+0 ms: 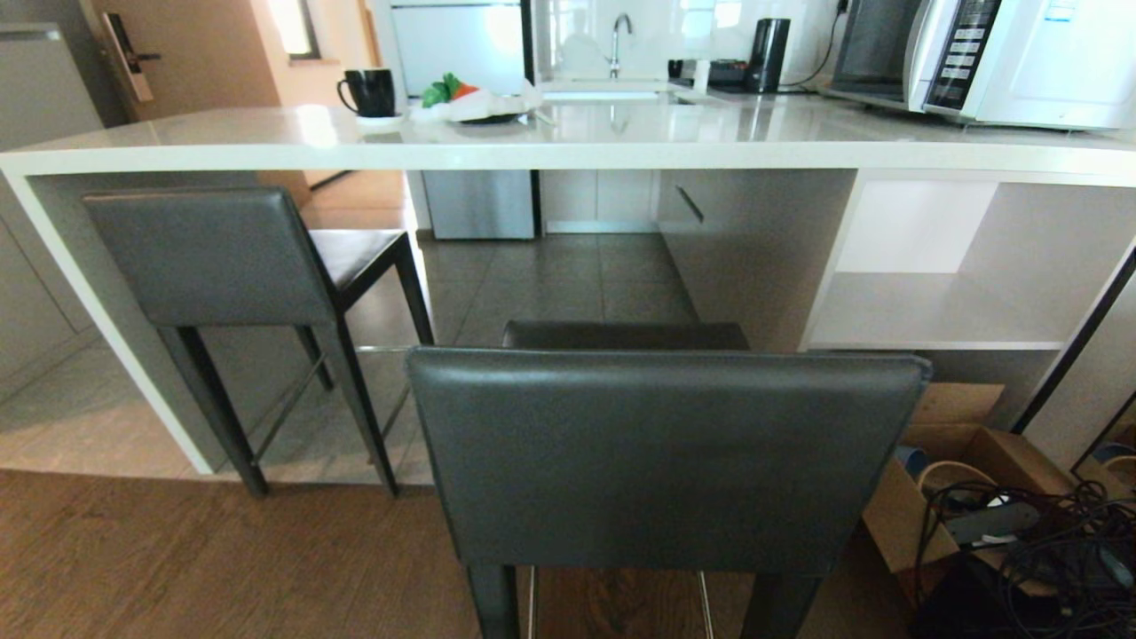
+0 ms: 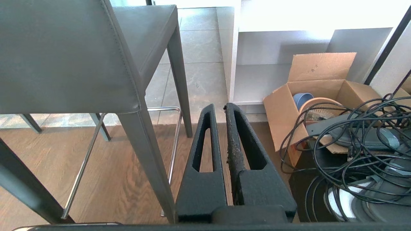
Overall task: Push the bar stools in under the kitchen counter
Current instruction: Pull the gray chair out from under the dining table
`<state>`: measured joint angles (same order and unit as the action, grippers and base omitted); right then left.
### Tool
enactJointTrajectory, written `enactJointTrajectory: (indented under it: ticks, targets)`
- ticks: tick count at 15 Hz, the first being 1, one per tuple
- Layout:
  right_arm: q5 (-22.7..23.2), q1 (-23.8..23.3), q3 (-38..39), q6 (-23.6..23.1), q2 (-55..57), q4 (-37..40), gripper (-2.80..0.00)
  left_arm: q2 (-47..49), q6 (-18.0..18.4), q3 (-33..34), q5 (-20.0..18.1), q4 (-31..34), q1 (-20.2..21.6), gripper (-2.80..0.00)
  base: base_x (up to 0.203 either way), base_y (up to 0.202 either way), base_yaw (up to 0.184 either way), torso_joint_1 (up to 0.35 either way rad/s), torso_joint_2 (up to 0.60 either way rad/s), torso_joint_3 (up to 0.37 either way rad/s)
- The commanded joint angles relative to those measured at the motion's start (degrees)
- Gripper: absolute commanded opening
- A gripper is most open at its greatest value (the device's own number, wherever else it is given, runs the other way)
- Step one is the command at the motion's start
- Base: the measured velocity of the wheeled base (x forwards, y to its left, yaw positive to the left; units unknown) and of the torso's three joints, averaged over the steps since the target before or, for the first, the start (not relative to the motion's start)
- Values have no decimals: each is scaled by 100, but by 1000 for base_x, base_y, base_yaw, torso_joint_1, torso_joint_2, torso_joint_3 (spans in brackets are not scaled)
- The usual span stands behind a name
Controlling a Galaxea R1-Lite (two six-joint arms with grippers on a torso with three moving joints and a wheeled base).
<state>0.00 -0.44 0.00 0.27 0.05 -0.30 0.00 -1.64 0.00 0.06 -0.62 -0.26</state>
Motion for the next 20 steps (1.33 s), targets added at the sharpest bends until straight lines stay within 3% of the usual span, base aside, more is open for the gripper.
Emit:
enactJointTrajectory:
  ticks: [1, 18, 20]
  targets:
    - [0, 0, 0, 0, 4, 2, -280, 9, -12, 18, 3, -3, 8, -280, 0, 0, 0, 0, 0, 0]
    - [0, 0, 0, 2, 4, -3, -280, 0, -12, 18, 3, -8, 0, -280, 0, 0, 0, 0, 0, 0]
    - [0, 0, 0, 0, 4, -2, -280, 9, -12, 18, 3, 1, 0, -280, -146, 0, -1, 7, 5, -3]
